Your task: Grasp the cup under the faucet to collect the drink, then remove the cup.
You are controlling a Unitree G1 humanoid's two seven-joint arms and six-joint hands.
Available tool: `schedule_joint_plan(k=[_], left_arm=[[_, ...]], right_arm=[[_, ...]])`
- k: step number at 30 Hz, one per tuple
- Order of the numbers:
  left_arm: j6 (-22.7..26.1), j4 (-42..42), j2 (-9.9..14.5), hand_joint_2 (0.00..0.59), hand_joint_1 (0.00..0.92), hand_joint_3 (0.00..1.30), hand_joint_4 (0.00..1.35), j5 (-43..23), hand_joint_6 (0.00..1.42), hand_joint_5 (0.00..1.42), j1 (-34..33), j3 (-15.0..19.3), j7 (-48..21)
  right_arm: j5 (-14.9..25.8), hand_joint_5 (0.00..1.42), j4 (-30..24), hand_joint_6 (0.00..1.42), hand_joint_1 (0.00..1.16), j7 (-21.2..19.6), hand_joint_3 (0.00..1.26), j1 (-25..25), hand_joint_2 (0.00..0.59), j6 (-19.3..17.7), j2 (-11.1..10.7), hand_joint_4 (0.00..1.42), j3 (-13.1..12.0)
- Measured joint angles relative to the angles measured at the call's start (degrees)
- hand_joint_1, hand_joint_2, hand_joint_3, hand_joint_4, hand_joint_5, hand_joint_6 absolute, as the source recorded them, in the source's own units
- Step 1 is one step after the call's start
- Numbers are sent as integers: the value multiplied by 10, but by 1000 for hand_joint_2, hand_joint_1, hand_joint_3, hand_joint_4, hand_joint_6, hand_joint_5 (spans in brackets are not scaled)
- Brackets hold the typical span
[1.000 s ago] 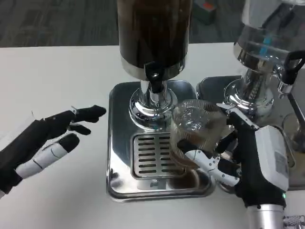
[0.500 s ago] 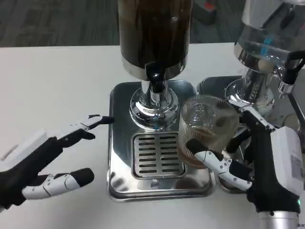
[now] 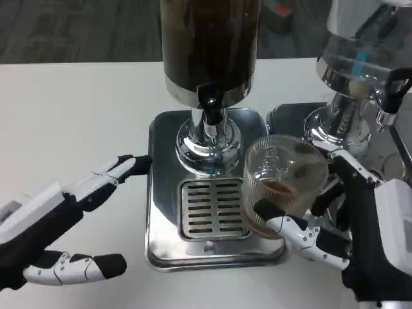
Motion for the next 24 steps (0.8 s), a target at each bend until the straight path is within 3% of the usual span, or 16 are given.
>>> schedule_joint_plan(k=[24], left_arm=[[-43, -72, 56, 82, 0, 23, 0, -12, 153, 0, 68, -46, 16]], right_arm=[[-10, 996, -89, 1286, 786, 25, 600, 104, 118, -28, -11, 716, 1]])
